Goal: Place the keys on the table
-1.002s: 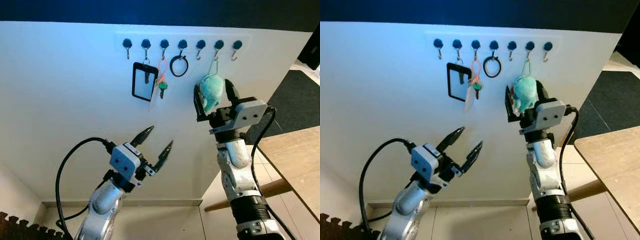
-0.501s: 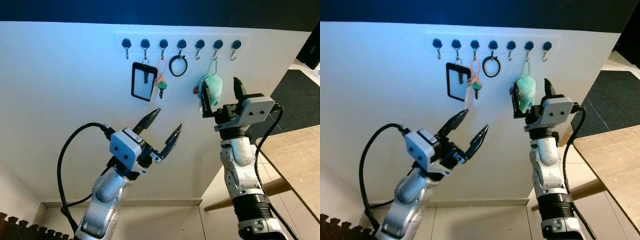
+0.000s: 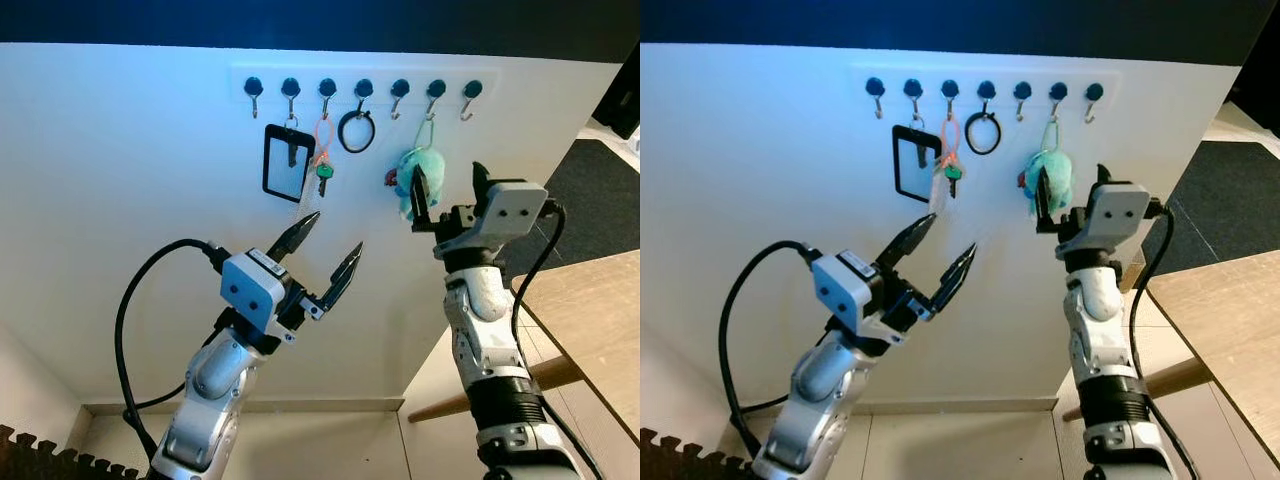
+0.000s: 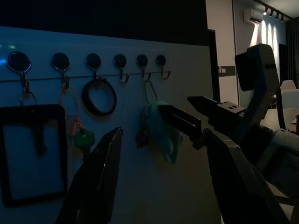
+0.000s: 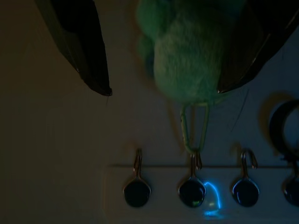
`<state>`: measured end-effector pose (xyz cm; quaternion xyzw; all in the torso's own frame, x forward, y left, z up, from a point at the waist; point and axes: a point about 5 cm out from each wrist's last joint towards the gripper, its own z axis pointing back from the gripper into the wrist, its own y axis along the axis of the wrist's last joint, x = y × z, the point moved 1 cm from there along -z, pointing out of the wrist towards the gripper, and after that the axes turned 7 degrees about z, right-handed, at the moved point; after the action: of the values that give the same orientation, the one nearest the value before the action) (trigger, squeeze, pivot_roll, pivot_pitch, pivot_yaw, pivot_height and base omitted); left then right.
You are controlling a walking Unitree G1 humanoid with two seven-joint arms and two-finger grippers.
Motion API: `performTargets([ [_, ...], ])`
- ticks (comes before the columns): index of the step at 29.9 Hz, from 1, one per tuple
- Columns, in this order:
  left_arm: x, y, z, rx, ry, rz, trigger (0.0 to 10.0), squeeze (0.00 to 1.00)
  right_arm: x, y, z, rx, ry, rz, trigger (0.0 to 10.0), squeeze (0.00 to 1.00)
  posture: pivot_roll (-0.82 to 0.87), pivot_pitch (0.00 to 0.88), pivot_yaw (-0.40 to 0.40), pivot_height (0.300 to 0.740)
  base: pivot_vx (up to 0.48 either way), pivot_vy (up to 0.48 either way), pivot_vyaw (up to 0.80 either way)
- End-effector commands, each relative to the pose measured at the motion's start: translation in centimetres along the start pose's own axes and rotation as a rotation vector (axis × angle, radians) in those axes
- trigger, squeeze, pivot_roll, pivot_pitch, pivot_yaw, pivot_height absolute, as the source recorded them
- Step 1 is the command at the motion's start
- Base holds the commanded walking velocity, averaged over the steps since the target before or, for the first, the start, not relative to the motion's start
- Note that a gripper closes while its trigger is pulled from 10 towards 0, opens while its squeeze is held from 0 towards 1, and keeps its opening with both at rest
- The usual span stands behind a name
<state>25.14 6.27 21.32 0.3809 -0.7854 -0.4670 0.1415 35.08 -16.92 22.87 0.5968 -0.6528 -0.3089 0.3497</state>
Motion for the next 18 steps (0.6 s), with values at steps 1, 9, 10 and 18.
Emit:
performTargets([
  [1,0.4,0.2,-0.2,0.013,-0.005,0.014,10.0,0.00,0.4,-0.4,0.0,-0.028,-0.008,0.006,10.0,0.00,0.06,0.064,-0.040,0.740,0.000,0.000,0.00],
  [9,0.4,0.2,-0.4,0.010,-0.006,0.007,10.0,0.00,0.5,-1.0,-0.9,-0.070,0.002,-0.034,10.0,0.00,0.07,0.065,-0.041,0.740,0.000,0.000,0.00],
  [10,0.4,0.2,-0.4,0.010,-0.007,0.007,10.0,0.00,0.4,-1.0,-1.0,-0.075,0.013,-0.042,10.0,0.00,0.07,0.065,-0.041,0.740,0.000,0.000,0.00],
  [18,0.7,0.3,-0.4,0.012,-0.020,0.001,10.0,0.00,-0.1,-0.8,-1.0,-0.062,0.063,-0.057,10.0,0.00,0.07,0.061,-0.042,0.740,0.000,0.000,0.00],
])
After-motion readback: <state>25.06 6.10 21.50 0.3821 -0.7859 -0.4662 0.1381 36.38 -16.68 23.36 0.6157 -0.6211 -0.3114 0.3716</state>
